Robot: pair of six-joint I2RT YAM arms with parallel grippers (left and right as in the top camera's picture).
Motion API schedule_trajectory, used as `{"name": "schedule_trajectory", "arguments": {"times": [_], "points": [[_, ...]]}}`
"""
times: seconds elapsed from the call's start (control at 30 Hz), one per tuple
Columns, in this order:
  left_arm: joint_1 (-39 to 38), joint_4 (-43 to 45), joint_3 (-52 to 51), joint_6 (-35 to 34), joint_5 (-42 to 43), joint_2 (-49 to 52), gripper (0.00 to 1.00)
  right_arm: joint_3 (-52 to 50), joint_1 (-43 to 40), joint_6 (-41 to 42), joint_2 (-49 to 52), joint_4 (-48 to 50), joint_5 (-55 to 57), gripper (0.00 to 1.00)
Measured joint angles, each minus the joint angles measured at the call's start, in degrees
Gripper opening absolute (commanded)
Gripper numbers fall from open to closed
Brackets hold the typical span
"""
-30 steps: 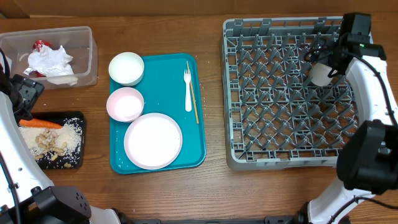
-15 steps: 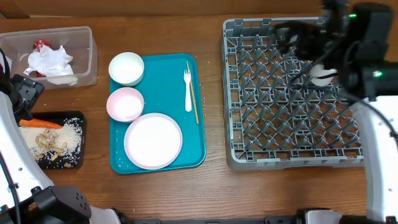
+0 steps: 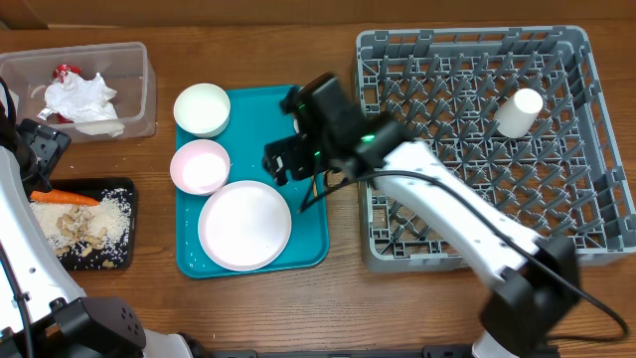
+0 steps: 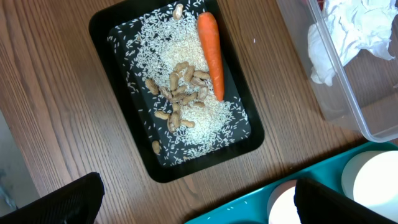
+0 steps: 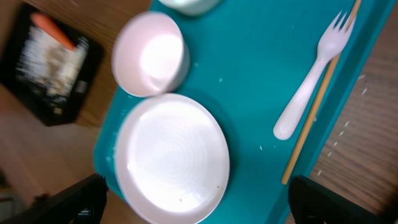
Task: Sort waste into correct bins and load items into the dishwasher rack
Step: 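Reach the right gripper back to the tray and grip the large white plate's rim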
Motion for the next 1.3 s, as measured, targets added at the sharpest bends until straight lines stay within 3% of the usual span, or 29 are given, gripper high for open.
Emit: {"name": "schedule_trajectory", "arguments": {"times": [0.2, 0.4, 0.5, 0.6, 0.77, 0.93, 1.13, 1.3], "points": [[0.0, -0.02, 0.0, 0.0, 0.0, 0.0, 1.0, 0.0, 2.73, 3.1, 10.49, -0.31, 3.21, 0.85], [0.0, 0.0, 0.0, 0.0, 0.0, 0.0, 1.0, 0.0, 4.57, 5.27, 17.18, -1.03, 2.8, 0.67], [0.0, 0.0, 0.0, 0.0, 0.0, 0.0, 1.0, 0.0, 5.35, 6.08, 18.14, -1.53, 2.71, 0.54], [0.0, -0.02, 0.02, 0.0, 0.0, 0.0, 1.0, -0.04, 6.14, 6.88, 18.62, -1.51, 2.54, 0.51], [0.0, 0.0, 0.0, 0.02, 0.0, 0.0, 1.0, -1.51, 7.13, 8.44, 18.73, -1.4, 2.97, 0.36], [0.0, 0.0, 0.0, 0.0, 0.0, 0.0, 1.0, -2.34, 7.15, 9.22, 18.75, -1.73, 2.99, 0.34], [0.0, 0.0, 0.0, 0.0, 0.0, 0.0, 1.0, -2.36, 7.15, 9.92, 18.75, -2.27, 3.13, 0.05], [0.0, 0.02, 0.02, 0.0, 0.0, 0.0, 1.0, -2.34, 6.93, 10.36, 18.75, -3.1, 3.15, 0.04]]}}
